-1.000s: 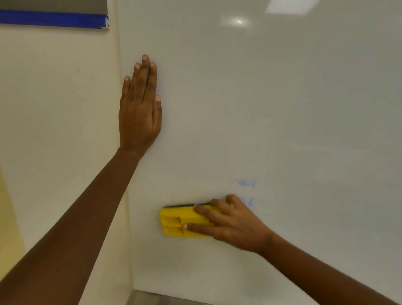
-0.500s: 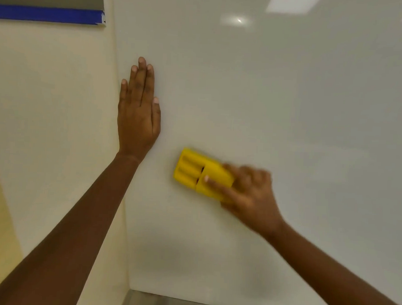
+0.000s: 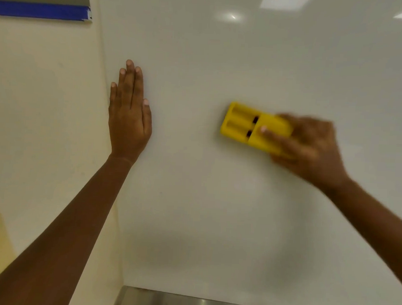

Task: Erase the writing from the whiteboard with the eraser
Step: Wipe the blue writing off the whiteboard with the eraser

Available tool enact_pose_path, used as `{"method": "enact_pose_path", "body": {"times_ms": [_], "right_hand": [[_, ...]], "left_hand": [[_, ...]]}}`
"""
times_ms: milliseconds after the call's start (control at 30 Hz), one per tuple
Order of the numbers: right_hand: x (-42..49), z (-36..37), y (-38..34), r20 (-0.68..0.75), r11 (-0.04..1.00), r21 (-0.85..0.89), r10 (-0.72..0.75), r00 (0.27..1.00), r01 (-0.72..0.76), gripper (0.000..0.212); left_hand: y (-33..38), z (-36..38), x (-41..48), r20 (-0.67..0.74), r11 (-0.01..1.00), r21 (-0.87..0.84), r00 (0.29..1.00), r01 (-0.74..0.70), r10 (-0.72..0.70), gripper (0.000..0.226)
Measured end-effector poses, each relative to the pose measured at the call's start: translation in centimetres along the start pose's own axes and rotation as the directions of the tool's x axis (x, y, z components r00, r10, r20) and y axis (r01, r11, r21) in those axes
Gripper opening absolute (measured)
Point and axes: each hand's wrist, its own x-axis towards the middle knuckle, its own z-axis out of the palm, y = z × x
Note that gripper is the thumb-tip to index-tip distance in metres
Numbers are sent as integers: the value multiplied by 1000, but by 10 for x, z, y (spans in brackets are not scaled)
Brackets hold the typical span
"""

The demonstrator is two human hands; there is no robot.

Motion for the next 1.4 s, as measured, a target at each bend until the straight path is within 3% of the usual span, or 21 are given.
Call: {"method": "enact_pose_path", "body": {"times_ms": [100, 200, 300, 400, 500, 633, 700, 900, 1000, 1100, 1200, 1300, 1400], "right_hand": [[14, -6, 16, -125, 955, 10, 295, 947, -297, 46], [4, 0, -7, -142, 910, 64, 414, 899, -409, 50], [-22, 12, -39, -72, 940, 66, 339, 938, -334, 42], [-58, 22, -75, 51, 993, 83, 76, 996, -80, 31], [-83, 28, -102, 130, 982, 111, -170, 977, 156, 32], [-62, 30, -114, 156, 953, 162, -281, 947, 256, 40], [-33, 31, -116, 139, 959, 156, -258, 956, 236, 41], [29, 42, -127, 88, 984, 172, 20, 996, -34, 54], [-1, 53, -153, 127, 971, 216, -136, 983, 107, 44], [-34, 57, -166, 233, 921, 264, -348, 908, 286, 39], [-33, 55, -156, 221, 910, 266, -377, 899, 317, 40], [-2, 45, -136, 163, 953, 211, -255, 953, 219, 38], [40, 33, -108, 94, 989, 149, -19, 995, 4, 47]], "left_hand": [[1, 0, -1, -4, 1000, -2, 1000, 6, -6, 47], [2, 0, -3, -8, 1000, -1, 1000, 5, -5, 47], [3, 0, -4, -7, 1000, -4, 1000, 5, -5, 48], [2, 0, -3, 1, 1000, -13, 1000, 4, -4, 48], [1, -1, -4, 25, 995, -95, 1000, 9, -7, 49], [-1, -5, -4, 29, 974, -224, 1000, 13, -6, 50], [-1, -6, -4, 33, 969, -245, 999, 16, -8, 50], [-3, -10, -3, 55, 944, -328, 998, 30, -13, 50], [-4, -11, -3, 69, 939, -341, 998, 38, -16, 51], [-6, -11, -2, 76, 939, -343, 997, 39, -14, 51], [-7, -11, -2, 82, 938, -343, 997, 42, -15, 51], [-8, -10, -2, 78, 939, -341, 997, 40, -14, 51], [-8, -10, -3, 68, 938, -346, 998, 38, -16, 51]]}}
